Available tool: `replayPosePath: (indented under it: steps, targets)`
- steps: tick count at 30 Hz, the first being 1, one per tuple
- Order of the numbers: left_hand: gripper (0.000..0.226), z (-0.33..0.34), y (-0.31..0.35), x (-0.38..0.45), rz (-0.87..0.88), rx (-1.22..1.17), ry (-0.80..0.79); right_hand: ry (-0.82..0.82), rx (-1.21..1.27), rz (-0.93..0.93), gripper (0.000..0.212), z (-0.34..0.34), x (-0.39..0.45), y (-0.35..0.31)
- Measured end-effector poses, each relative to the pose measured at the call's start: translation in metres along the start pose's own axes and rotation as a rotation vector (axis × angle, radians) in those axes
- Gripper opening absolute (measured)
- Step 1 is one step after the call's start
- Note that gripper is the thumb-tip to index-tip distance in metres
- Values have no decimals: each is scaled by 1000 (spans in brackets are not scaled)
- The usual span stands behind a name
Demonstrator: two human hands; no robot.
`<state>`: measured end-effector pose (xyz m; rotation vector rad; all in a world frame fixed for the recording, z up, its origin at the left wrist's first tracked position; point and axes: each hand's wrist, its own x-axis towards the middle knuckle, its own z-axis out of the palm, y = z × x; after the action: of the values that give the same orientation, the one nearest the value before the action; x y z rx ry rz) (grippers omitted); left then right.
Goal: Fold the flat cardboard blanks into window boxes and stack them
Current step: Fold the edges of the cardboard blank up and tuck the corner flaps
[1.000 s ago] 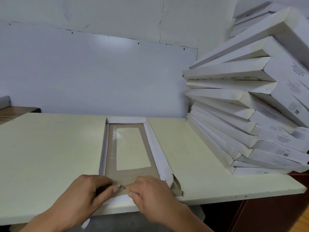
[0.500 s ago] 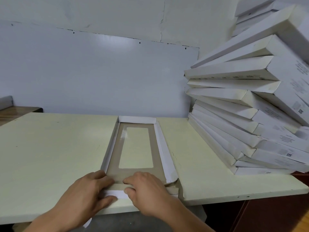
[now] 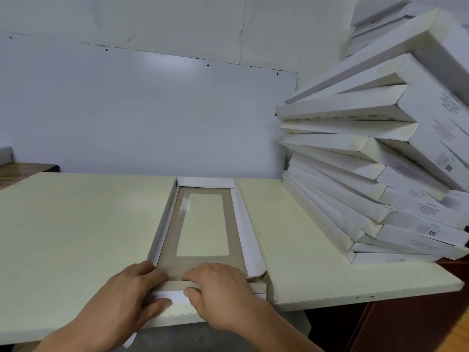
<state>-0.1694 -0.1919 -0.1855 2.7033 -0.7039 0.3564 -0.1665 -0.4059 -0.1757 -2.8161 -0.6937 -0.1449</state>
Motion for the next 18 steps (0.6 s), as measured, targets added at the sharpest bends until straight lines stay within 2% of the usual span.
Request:
replayPosePath:
  steps: [4, 6, 8, 13, 16, 18]
  targets:
    - [24, -1, -2, -1, 20, -33, 1, -33, 25, -81, 33, -25, -10, 10]
    - [22, -1, -3, -1, 19, -37, 8, -79, 104, -48, 45, -41, -15, 18]
    - [22, 0, -5, -1, 18, -48, 10, -107, 214, 9, 49, -54, -18, 28]
    - [19, 2, -7, -2, 21, -65, 10, -209, 612, 132, 28, -80, -22, 68]
    - [20, 3, -7, -2, 17, -60, 8, -37, 786, 252, 36, -89, -25, 90]
    - [20, 3, -6, -2, 14, -57, 7, 68, 649, 322, 43, -86, -28, 105]
